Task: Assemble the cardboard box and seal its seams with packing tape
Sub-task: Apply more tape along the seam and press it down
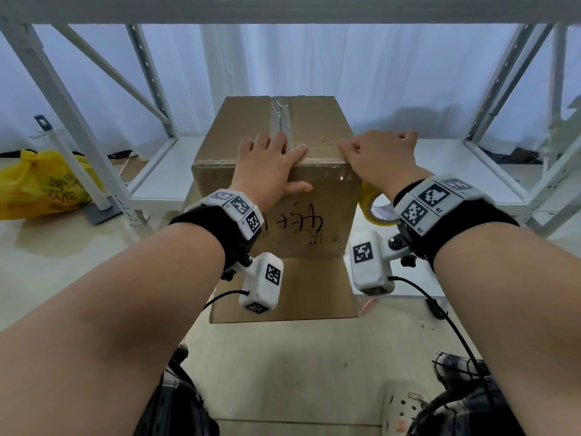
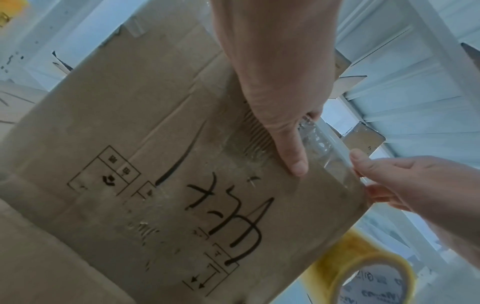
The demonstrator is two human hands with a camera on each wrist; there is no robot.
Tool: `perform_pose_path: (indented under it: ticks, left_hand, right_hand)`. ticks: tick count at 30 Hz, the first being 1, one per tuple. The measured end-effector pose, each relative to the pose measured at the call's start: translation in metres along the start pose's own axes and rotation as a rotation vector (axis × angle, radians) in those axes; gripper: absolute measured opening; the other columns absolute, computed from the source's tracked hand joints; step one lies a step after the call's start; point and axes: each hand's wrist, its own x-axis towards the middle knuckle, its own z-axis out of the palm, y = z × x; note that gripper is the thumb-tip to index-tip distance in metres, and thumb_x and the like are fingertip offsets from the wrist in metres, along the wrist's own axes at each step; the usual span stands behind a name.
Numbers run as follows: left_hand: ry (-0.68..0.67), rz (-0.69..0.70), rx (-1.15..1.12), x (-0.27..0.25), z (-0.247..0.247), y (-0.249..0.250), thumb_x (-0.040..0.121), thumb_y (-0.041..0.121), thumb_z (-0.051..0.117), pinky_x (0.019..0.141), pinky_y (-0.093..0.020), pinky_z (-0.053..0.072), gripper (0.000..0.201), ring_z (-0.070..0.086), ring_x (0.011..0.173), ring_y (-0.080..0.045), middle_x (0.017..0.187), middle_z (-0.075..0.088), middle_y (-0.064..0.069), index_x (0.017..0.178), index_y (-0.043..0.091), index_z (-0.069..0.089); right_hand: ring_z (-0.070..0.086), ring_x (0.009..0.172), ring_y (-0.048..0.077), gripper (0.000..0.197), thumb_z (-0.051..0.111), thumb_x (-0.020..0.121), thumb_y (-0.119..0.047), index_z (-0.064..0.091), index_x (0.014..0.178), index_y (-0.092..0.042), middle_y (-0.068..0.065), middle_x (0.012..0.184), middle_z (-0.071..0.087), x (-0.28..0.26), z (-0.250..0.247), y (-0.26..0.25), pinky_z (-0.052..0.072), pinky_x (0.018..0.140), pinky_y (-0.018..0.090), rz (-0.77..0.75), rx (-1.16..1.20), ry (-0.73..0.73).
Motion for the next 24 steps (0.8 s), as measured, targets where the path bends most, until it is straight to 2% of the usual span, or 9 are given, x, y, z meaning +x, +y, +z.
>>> perform_pose_path:
  ticks: [3, 6, 10, 14, 19, 22, 24]
  left_hand:
    - [-0.006, 0.009, -0.017, -0.002, -0.004, 0.002, 0.081, 0.075, 0.029, 0.098, -0.044, 0.031, 0.077, 0.041, 0.116, -0.029, 0.127, 0.044, -0.007, 0.143, 0.029, 0.034]
    - [0.003, 0.027, -0.208, 0.002, -0.013, 0.007, 0.093, 0.062, 0.018, 0.102, -0.043, 0.029, 0.061, 0.042, 0.121, -0.025, 0.130, 0.047, -0.004, 0.138, 0.031, 0.044]
    - [0.060, 0.084, -0.252, 0.008, -0.013, 0.023, 0.096, 0.056, 0.024, 0.096, -0.039, 0.032, 0.051, 0.047, 0.113, -0.022, 0.121, 0.054, -0.001, 0.131, 0.034, 0.054]
    - [0.123, 0.057, -0.217, 0.008, -0.003, 0.027, 0.090, 0.058, 0.022, 0.088, -0.038, 0.034, 0.058, 0.050, 0.105, -0.026, 0.113, 0.057, -0.003, 0.130, 0.031, 0.056]
    - [0.130, 0.071, -0.174, 0.006, -0.001, 0.023, 0.090, 0.057, 0.031, 0.092, -0.041, 0.033, 0.055, 0.048, 0.109, -0.028, 0.116, 0.055, -0.004, 0.133, 0.028, 0.051]
    - [0.105, 0.073, -0.146, 0.005, -0.005, 0.026, 0.093, 0.055, 0.041, 0.095, -0.040, 0.032, 0.051, 0.045, 0.113, -0.027, 0.121, 0.052, -0.003, 0.136, 0.029, 0.047]
    - [0.100, 0.088, -0.178, 0.003, -0.008, 0.024, 0.094, 0.055, 0.039, 0.096, -0.040, 0.032, 0.050, 0.045, 0.114, -0.026, 0.122, 0.052, -0.002, 0.136, 0.030, 0.047]
  right_hand:
    - [0.047, 0.079, 0.021, 0.055, 0.022, 0.101, -0.047, 0.047, 0.060, -0.021, -0.006, 0.065, 0.047, -0.001, 0.002, 0.001, 0.022, 0.100, 0.048, 0.002, 0.019, 0.015]
    - [0.048, 0.080, 0.021, 0.055, 0.022, 0.101, -0.047, 0.050, 0.062, -0.021, -0.004, 0.066, 0.048, -0.001, 0.004, 0.005, 0.023, 0.098, 0.047, 0.008, 0.034, 0.023]
    - [0.047, 0.082, 0.021, 0.054, 0.022, 0.101, -0.047, 0.057, 0.068, -0.021, -0.002, 0.073, 0.053, 0.001, 0.007, 0.009, 0.024, 0.098, 0.047, 0.022, 0.049, 0.053]
    - [0.047, 0.078, 0.022, 0.052, 0.024, 0.101, -0.043, 0.045, 0.059, -0.021, -0.005, 0.063, 0.044, 0.003, 0.011, 0.006, 0.024, 0.097, 0.046, 0.030, 0.041, 0.096]
    - [0.046, 0.078, 0.024, 0.047, 0.024, 0.100, -0.041, 0.054, 0.072, -0.018, -0.001, 0.072, 0.050, 0.003, 0.012, -0.001, 0.025, 0.097, 0.046, 0.025, 0.016, 0.114]
    - [0.047, 0.078, 0.024, 0.046, 0.024, 0.100, -0.040, 0.054, 0.073, -0.018, 0.002, 0.075, 0.054, -0.001, 0.013, -0.002, 0.025, 0.097, 0.045, 0.037, 0.010, 0.140]
    - [0.047, 0.078, 0.024, 0.046, 0.024, 0.100, -0.040, 0.054, 0.073, -0.018, 0.002, 0.076, 0.054, -0.005, 0.014, -0.002, 0.025, 0.096, 0.045, 0.044, 0.021, 0.148]
